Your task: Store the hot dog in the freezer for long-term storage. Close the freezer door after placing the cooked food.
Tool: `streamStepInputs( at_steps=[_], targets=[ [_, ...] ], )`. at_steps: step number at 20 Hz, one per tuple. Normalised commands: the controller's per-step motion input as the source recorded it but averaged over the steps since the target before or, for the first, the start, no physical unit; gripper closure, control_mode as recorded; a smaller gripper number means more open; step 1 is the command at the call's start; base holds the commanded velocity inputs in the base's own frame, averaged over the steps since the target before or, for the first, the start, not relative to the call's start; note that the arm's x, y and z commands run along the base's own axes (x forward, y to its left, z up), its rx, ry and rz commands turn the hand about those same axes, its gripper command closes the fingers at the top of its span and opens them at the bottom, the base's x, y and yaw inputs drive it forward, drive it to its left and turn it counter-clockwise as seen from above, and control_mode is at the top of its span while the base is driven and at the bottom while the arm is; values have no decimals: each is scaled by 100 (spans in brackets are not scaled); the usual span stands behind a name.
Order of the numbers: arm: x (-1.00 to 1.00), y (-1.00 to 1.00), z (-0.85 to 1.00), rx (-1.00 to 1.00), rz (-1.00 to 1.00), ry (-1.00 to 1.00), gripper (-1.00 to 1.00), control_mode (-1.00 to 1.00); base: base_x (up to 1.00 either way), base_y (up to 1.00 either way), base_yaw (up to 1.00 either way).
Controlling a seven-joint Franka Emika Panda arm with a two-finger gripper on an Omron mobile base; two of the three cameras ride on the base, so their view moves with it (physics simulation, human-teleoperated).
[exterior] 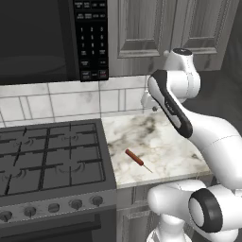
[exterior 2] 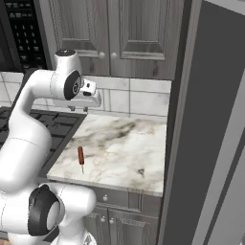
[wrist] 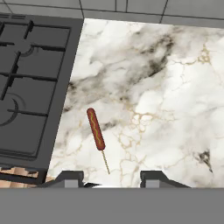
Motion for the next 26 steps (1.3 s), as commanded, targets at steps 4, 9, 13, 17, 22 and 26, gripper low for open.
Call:
streamStepInputs(
  at_steps=[4,9,13,17,22,26],
  targets=[
    [0,5,0,0,0,0,-100,-100,0,0,0],
    [0,22,-8,0,0,0,-100,-100,0,0,0],
    [0,21,-26,0,0,1,-100,-100,0,0,0],
    [0,2,-45,-8,0,12,-100,-100,0,0,0],
    [0,13,-60,-12,0,12,-100,-100,0,0,0],
    [0,25,-48,-3,3,4,-100,-100,0,0,0]
  ],
)
